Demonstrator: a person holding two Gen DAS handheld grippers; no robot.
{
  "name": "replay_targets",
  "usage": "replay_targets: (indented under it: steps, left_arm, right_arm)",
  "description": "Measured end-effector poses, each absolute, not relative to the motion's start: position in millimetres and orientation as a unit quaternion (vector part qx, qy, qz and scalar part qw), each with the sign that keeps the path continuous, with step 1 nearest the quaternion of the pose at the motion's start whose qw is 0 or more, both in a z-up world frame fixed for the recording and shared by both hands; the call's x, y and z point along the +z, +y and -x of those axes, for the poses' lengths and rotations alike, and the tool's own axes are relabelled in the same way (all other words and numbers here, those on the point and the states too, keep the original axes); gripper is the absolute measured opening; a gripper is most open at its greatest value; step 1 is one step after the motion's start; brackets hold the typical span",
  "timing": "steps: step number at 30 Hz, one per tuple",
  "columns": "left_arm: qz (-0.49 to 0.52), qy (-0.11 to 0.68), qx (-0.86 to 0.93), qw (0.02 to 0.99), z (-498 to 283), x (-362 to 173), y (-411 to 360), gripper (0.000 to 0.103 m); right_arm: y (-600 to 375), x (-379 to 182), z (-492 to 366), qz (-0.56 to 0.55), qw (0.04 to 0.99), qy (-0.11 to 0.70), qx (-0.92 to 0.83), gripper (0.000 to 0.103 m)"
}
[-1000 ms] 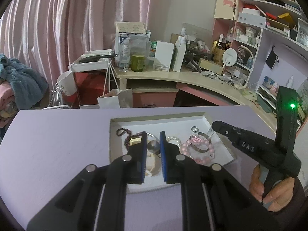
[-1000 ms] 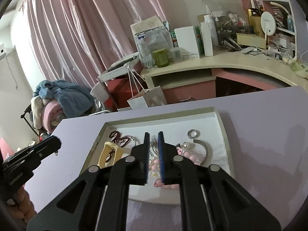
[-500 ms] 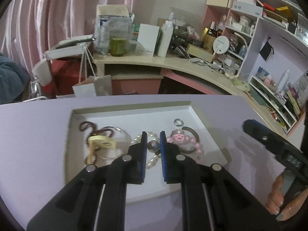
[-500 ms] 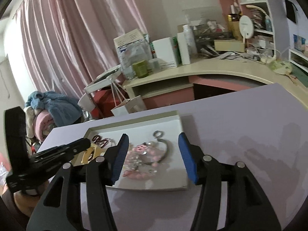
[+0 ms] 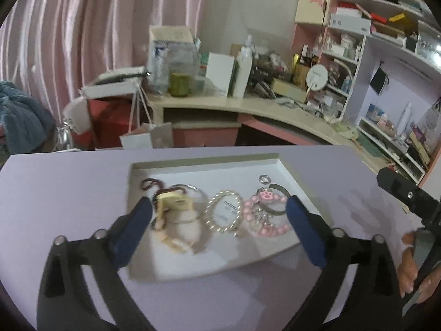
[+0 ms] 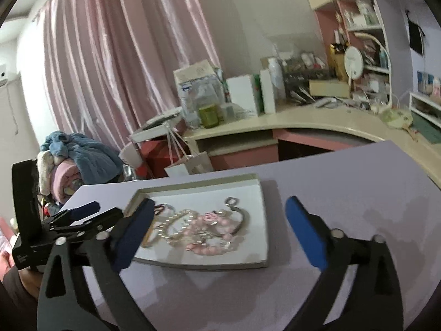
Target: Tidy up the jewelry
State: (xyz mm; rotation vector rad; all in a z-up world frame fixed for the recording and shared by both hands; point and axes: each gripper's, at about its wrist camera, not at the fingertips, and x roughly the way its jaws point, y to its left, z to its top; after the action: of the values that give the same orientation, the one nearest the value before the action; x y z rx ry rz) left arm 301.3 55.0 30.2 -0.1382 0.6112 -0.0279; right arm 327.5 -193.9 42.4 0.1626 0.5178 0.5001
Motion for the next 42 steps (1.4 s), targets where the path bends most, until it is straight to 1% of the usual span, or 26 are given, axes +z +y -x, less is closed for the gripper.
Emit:
replay_targets:
  steps: [3, 7, 11, 14, 19, 22, 27, 34, 42]
  left_arm:
    - [0.067, 0.272, 0.017, 0.960, -266.6, 32.3, 67.6, 0.101]
    - [0.080, 0.263, 0.049, 0.960, -237.9, 27.5, 85.5, 0.101]
    - [0.121, 0.231, 0.055, 0.964, -212.3, 22.5, 101.6, 0.101]
    - [0.118, 0.216, 0.054, 0.968, -206.0, 16.1, 102.0, 0.101]
    - [0.097, 0.226, 0.049, 0.968, -205.9, 1.0, 93.2, 0.101]
    - [0.103, 0.228, 0.044, 0.967, -207.2, -2.6, 95.0, 0.101]
    - [0.104, 0.223, 0.043, 0.968, -204.7, -2.8, 96.1, 0.101]
    - [0.062, 0.219, 0.061, 0.972, -193.6, 10.1, 77.8, 0.101]
    - [0.091, 0.217, 0.059, 0.970, -167.4, 14.8, 77.8, 0.101]
  right_arm:
    - [-181.1, 42.6, -315.8, -0.072, 0.931, 0.260, 0.248, 0.102]
    - [-163.8, 31.7, -299.4, -0.048, 0.932, 0.278, 0.227, 0.102]
    - [-154.6, 18.2, -279.0, -0.021, 0.944, 0.248, 0.217, 0.102]
    - [-154.4, 5.6, -276.9, -0.038, 0.940, 0.251, 0.226, 0.102]
    - [-156.4, -14.0, -283.5, -0.046, 0.933, 0.276, 0.227, 0.102]
    - [-154.3, -16.3, -279.0, -0.032, 0.937, 0.269, 0.220, 0.102]
    - [-154.5, -16.5, -277.1, -0.033, 0.938, 0.264, 0.223, 0.102]
    - [-152.8, -7.7, -268.2, -0.016, 0.943, 0.252, 0.215, 0.102]
    - [-157.9, 2.2, -246.7, -0.032, 0.941, 0.253, 0.224, 0.102]
